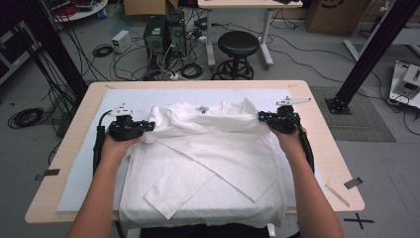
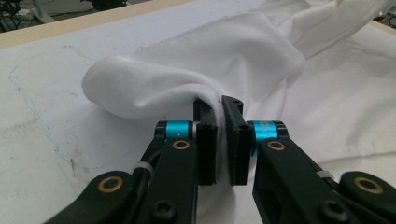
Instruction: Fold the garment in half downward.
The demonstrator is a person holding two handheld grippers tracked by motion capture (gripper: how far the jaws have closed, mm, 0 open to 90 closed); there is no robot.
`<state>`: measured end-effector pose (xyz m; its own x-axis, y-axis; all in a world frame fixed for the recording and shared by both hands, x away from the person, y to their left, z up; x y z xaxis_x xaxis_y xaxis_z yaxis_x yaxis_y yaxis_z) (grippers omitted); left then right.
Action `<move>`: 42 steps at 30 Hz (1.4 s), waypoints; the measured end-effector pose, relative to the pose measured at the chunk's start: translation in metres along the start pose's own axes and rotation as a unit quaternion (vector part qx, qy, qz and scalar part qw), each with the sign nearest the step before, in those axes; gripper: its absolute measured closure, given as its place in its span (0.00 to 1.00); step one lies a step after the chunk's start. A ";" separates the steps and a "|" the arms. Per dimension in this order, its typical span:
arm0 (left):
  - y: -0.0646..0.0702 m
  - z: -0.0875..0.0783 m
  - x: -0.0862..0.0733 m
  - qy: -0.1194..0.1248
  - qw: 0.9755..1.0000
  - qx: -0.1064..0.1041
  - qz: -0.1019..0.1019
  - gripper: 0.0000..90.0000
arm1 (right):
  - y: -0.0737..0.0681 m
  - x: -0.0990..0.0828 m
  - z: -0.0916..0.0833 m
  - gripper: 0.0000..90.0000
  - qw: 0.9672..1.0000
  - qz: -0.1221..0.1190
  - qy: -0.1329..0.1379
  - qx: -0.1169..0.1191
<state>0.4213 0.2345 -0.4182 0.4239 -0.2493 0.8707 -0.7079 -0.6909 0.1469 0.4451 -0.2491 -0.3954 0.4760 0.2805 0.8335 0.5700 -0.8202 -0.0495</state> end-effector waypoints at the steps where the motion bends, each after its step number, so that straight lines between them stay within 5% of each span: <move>1: 0.001 -0.001 -0.003 -0.007 1.000 0.003 0.006 0.93 | -0.001 -0.002 -0.002 0.98 1.000 0.000 0.000 0.001; 18: 0.022 -0.023 -0.032 0.002 0.999 -0.054 0.006 0.93 | -0.019 -0.043 -0.030 0.98 0.999 0.002 0.010 0.034; 24: 0.028 -0.031 -0.040 0.000 0.998 -0.068 -0.017 0.93 | -0.028 -0.057 -0.038 0.98 0.999 0.007 0.014 0.042; 37: 0.040 -0.034 -0.056 -0.038 0.996 -0.079 -0.007 0.93 | -0.037 -0.088 -0.041 0.98 0.999 0.016 -0.010 0.046; 42: 0.041 -0.029 -0.063 -0.075 0.995 -0.071 0.002 0.88 | -0.041 -0.101 -0.038 0.97 0.999 0.009 -0.035 0.041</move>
<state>0.3490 0.2410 -0.4538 0.4929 -0.3570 0.7934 -0.7781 -0.5889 0.2184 0.3483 -0.2627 -0.4562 0.5304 0.3030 0.7918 0.6122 -0.7830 -0.1105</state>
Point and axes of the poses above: each handheld gripper's, and its own axes: z roughly forward along the jaws, x roughly out of its top, y roughly to its right, the point moved 3 cm from there along z, roughly forward along the jaws, and after that the axes turned 3 degrees about -x, right-handed, at the moved point
